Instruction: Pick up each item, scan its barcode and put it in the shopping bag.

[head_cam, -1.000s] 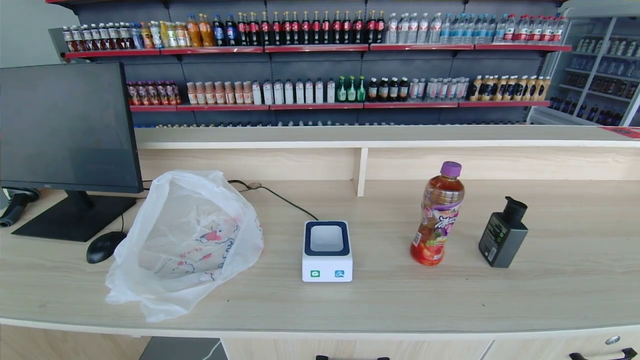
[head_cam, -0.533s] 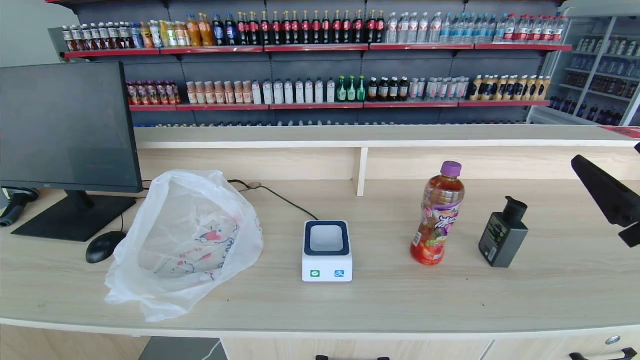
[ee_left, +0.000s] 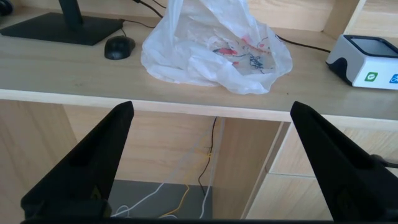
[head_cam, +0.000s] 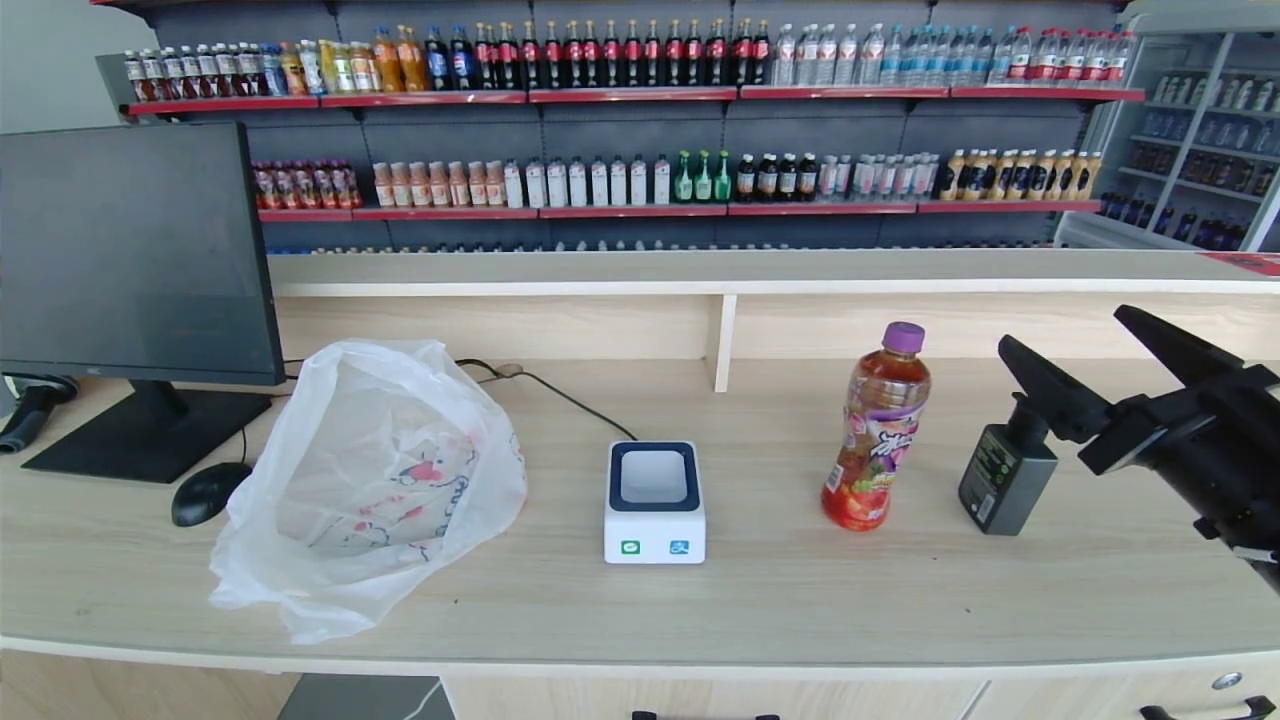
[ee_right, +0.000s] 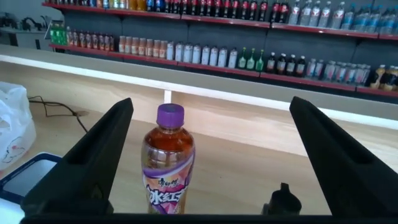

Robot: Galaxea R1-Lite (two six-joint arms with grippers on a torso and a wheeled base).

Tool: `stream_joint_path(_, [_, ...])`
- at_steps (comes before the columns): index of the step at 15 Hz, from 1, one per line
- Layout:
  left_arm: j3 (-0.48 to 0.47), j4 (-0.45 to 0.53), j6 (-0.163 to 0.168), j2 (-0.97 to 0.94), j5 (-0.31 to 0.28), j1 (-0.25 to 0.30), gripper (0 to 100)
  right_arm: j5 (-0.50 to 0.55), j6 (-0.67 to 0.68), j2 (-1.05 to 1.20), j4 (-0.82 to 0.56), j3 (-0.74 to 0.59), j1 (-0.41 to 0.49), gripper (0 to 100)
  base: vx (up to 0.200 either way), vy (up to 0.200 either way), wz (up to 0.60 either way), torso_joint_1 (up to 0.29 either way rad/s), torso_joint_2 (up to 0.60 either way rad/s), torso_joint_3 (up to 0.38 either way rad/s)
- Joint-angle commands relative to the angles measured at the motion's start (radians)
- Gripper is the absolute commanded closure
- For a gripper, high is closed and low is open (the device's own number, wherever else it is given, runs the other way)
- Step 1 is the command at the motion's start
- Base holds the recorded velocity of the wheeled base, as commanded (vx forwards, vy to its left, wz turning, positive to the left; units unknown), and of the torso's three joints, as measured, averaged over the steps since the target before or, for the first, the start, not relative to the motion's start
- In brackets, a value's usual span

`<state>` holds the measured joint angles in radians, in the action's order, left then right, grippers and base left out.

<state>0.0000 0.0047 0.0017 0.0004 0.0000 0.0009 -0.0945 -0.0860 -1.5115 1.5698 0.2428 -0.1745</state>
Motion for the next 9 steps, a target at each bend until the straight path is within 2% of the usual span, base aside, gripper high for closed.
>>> stream_joint_path(1, [0.000, 0.000, 0.000, 0.000, 0.000, -0.001, 0, -0.001, 0.008, -0.030, 0.001, -0.026, -0.003, 0, 0.000, 0.000, 0.00, 0.000, 0.00, 0.000])
stream_joint_path(7, [0.000, 0.000, 0.000, 0.000, 0.000, 0.001, 0, -0.007, 0.023, -0.128, 0.001, -0.016, -0.008, 0, 0.000, 0.000, 0.00, 0.000, 0.00, 0.000])
stream_joint_path(9, [0.000, 0.000, 0.000, 0.000, 0.000, -0.001, 0, -0.005, 0.035, -0.141, 0.001, -0.026, -0.053, 0, 0.000, 0.000, 0.00, 0.000, 0.00, 0.000])
